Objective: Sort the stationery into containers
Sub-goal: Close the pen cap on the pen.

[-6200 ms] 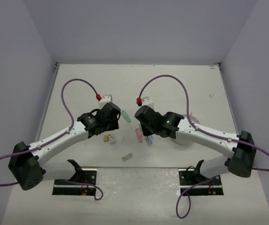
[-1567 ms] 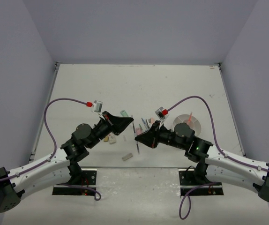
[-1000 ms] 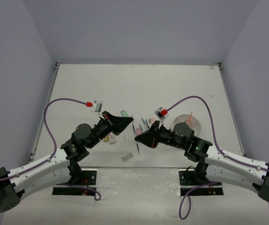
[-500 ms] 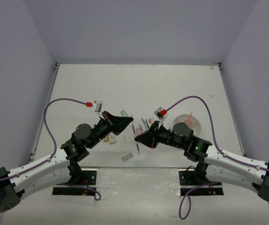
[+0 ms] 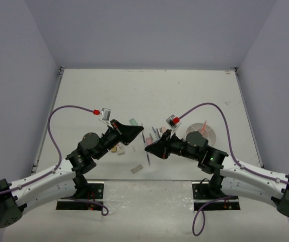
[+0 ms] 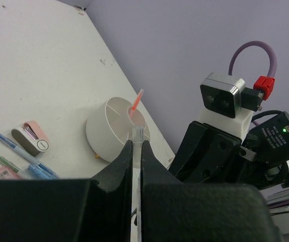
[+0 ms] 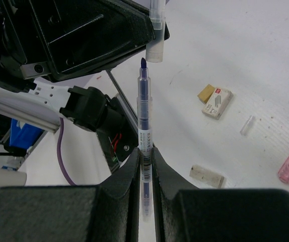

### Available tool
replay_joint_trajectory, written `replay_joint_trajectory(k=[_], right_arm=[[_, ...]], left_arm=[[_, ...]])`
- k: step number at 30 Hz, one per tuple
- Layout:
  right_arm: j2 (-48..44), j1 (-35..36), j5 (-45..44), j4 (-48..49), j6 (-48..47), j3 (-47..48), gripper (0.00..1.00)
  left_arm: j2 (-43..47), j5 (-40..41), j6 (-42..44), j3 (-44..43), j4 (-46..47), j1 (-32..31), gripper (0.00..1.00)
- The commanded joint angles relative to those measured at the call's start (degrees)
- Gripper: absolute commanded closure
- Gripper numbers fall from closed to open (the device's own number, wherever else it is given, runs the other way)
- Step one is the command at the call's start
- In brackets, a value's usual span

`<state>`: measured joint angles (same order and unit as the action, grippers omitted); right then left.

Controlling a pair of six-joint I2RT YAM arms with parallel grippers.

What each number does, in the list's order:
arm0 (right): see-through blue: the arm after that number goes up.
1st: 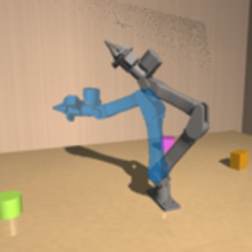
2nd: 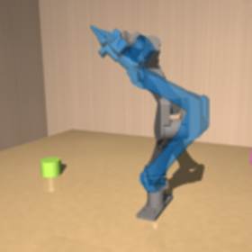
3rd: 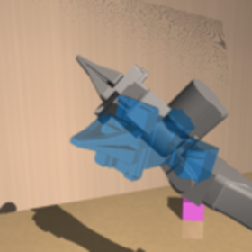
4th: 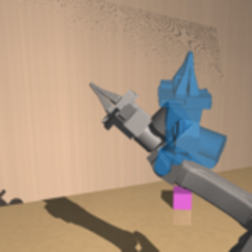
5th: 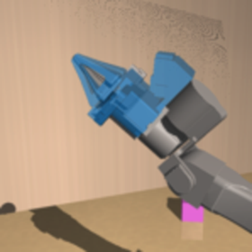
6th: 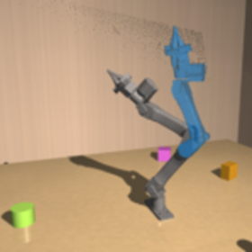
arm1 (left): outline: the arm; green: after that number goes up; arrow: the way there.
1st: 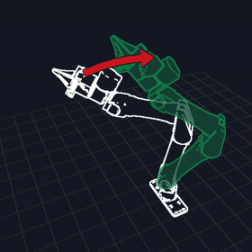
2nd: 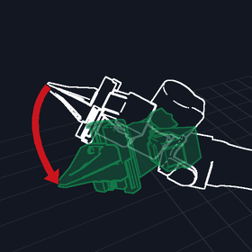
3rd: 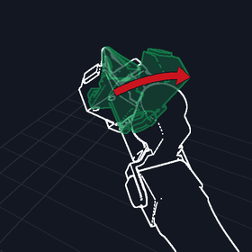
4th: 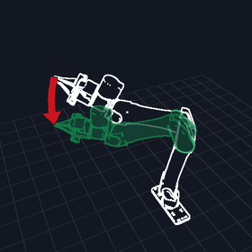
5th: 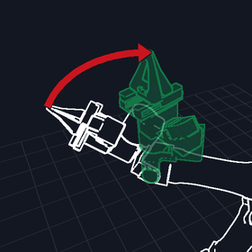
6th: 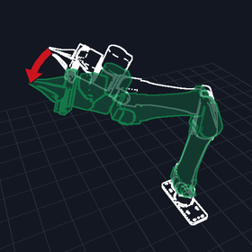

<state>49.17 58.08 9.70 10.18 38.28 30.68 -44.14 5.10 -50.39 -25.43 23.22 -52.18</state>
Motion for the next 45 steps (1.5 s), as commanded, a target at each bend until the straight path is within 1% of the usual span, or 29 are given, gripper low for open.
replay_joint_trajectory(k=[1,9,15,26,45], right_arm=[[-1.2,0.0,-2.4,-0.1,-1.4,3.2,1.00],[-1.0,0.0,-4.4,-1.8,-1.9,4.0,1.00],[0.4,0.0,0.0,-1.8,-2.5,4.6,1.00],[-0.7,0.0,1.2,-1.5,-3.0,3.2,1.00],[1.6,0.0,-0.4,-1.8,-3.9,5.2,1.00]], left_arm=[[-0.2,-0.7,0.3,0.7,3.5,0.1,1.00],[0.8,-0.9,0.4,0.4,3.2,0.1,1.00],[1.6,1.0,0.5,0.1,1.9,0.1,1.00],[2.9,4.6,3.8,-2.8,-2.2,0.0,1.00],[3.6,2.4,2.3,-1.8,-1.4,0.1,1.00]])
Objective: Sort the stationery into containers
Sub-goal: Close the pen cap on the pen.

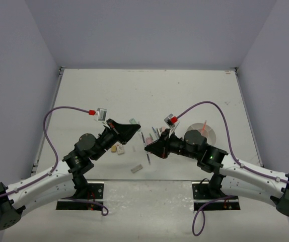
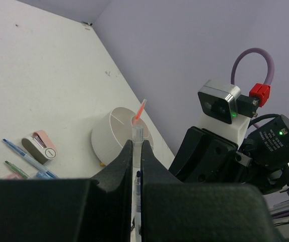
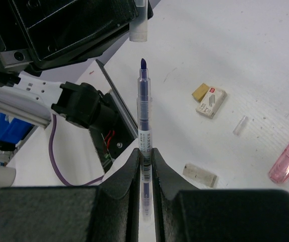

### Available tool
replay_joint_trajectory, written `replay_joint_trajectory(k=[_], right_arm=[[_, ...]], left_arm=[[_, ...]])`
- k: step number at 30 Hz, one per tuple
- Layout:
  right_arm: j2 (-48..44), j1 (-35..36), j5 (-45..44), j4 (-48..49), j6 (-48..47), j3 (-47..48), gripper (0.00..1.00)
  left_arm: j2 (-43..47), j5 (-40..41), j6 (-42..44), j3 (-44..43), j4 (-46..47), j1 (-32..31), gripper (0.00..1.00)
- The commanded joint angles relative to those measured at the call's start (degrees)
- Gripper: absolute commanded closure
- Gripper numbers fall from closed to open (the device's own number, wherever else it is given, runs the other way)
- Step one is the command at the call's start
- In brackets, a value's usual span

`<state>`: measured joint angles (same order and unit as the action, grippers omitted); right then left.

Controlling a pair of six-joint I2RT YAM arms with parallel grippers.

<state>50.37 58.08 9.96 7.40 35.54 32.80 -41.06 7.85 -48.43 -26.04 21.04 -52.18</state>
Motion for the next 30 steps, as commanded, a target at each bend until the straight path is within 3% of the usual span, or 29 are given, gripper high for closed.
replay_joint_trajectory(k=[1,30], right_arm=[[0.5,0.0,-0.7,1.0,-1.1,3.1,1.00],[0.8,0.0,-3.1,-0.2,-1.9,5.4,1.00]], left_arm=[[0.4,-0.5,0.3,-1.2,0.9,0.1,1.00],[-0.5,-3.6,-1.8,0.0,3.4,0.1,1.00]])
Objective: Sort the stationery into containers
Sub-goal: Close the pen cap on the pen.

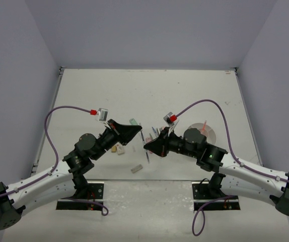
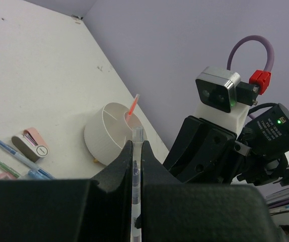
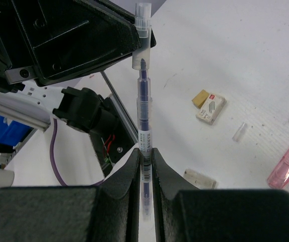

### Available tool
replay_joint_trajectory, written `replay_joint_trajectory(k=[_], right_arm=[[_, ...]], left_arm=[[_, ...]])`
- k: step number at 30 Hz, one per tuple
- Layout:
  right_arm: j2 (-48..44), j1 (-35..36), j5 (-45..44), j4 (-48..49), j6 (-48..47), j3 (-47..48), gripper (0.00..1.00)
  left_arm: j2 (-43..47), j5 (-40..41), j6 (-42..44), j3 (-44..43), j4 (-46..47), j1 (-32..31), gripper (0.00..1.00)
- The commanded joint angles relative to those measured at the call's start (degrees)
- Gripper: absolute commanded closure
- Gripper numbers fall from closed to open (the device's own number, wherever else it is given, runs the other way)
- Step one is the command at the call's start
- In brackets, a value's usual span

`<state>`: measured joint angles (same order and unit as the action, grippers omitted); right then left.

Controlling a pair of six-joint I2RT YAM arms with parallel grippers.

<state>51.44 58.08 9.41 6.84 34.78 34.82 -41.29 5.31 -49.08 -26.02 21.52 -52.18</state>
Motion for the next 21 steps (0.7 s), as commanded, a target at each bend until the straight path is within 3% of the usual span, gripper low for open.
replay_joint_trajectory(k=[1,16,21], right_arm=[[-0.3,0.0,-2.6,0.4,-1.2,3.6,1.00],[0.2,-0.1,-6.1,-1.7,-0.4,9.0,1.00],[1.2,-0.2,-8.5,2.0,0.1,7.8,1.00]], left_arm=[[-0.3,-1.1,-1.2,0.1,3.2,0.0,1.00],[-1.3,-0.8,0.4,1.2,3.9,0.1,1.00],[-1.8,-2.2,-1.8,1.1,4.9,0.0,1.00]])
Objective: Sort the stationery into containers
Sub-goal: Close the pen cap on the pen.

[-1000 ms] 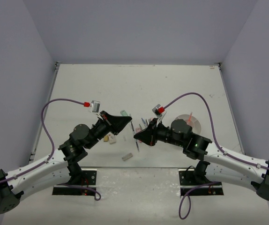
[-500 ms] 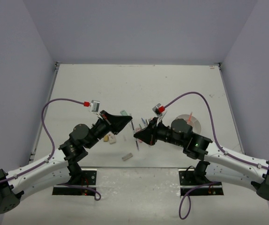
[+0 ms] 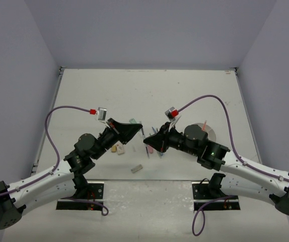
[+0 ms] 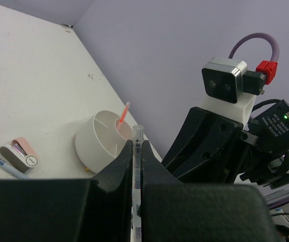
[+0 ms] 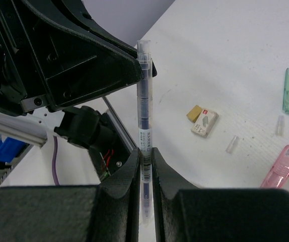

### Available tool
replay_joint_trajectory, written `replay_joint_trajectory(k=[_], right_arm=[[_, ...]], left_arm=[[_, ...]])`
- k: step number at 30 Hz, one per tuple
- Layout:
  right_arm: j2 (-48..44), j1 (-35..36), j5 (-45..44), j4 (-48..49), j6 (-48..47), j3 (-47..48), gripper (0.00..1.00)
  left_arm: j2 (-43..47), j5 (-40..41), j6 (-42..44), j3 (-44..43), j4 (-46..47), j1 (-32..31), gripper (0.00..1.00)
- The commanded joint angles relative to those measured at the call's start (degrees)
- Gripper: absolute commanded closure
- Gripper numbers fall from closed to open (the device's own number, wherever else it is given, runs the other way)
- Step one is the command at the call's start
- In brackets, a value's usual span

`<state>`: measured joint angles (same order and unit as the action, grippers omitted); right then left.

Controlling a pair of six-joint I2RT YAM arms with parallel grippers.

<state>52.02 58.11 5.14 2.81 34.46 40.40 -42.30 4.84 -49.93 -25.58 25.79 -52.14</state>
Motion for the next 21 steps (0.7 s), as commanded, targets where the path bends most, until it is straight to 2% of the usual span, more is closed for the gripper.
replay_joint_trajectory(k=[1,8,15,21], right_arm=[[1.2,-0.1,-4.8,7.6,0.8,2.0,1.00],[0.2,-0.1,-11.5,8.9,2.3,2.3,1.00],[1.1,-0.1,-8.2,4.1,-5.0,6.8,1.00],[0.8,-0.1,-8.5,1.8,-6.6,6.9,1.00]], left_arm=[[-1.0,-2.1,-1.3,0.9,1.4,-0.1,1.00],[-3.2,-3.1,-1.0,1.8,3.0,-0.3,1.00],[-3.1,-3.9,4.0,0.1,-0.1,-0.3,1.00],[-3.0,-4.6,8.0,-1.3,-3.2,-0.3,1.00]])
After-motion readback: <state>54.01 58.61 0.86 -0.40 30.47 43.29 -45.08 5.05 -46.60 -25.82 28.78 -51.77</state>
